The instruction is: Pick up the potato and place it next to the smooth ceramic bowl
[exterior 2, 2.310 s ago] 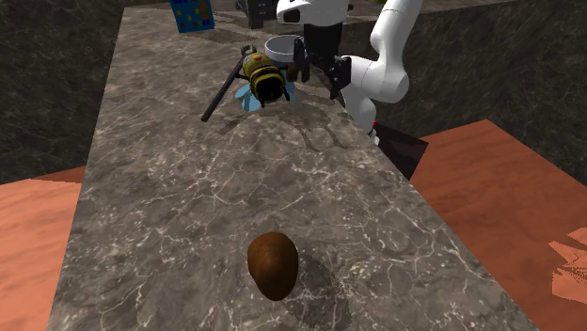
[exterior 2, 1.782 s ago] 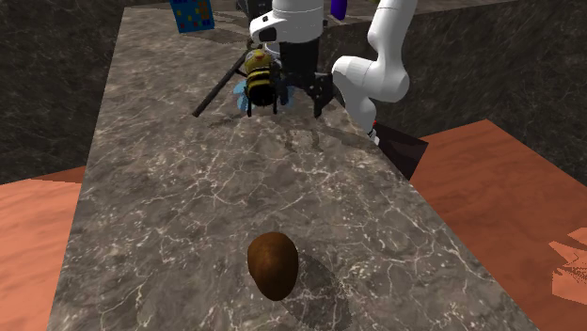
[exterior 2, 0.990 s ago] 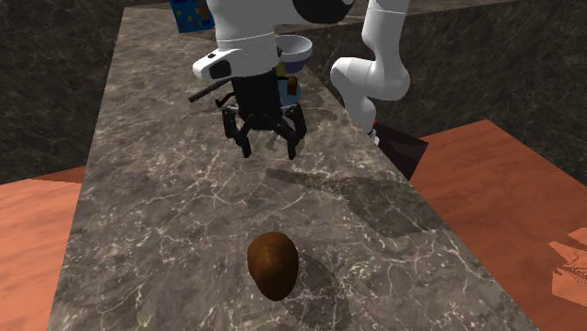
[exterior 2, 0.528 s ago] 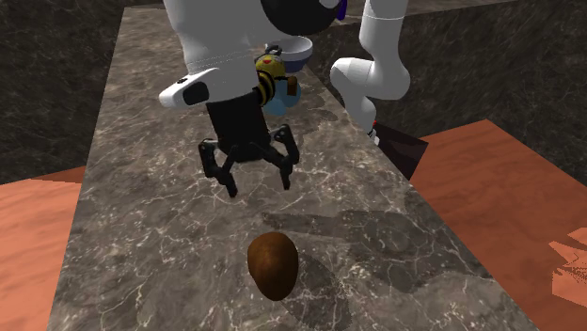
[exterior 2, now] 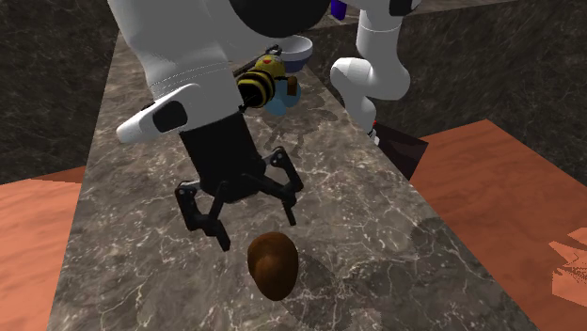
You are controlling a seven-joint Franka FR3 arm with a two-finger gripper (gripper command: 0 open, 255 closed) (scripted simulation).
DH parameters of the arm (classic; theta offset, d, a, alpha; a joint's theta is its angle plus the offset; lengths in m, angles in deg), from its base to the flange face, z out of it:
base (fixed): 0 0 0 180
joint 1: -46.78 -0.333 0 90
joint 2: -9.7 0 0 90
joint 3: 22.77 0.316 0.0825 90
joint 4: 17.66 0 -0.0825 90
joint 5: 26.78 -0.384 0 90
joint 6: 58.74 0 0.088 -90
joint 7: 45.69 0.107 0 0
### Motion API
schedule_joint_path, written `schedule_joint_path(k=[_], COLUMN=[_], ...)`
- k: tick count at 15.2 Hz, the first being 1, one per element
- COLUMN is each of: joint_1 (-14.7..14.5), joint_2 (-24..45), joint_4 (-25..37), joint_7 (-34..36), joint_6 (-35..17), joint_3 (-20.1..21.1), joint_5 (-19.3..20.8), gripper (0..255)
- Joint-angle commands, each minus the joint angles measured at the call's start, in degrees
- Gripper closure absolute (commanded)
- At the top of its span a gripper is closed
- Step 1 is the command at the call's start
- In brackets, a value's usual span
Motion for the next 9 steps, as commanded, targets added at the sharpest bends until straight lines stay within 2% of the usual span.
schedule_joint_path(k=[1, 9], joint_1=[-0.1, -1.3], joint_2=[1.2, 2.4], joint_4=[1.3, -1.2], joint_7=[-0.9, -1.5], joint_6=[-0.1, -4.2], joint_3=[0.4, 1.3], joint_5=[-0.9, -1.5], gripper=[0, 0])
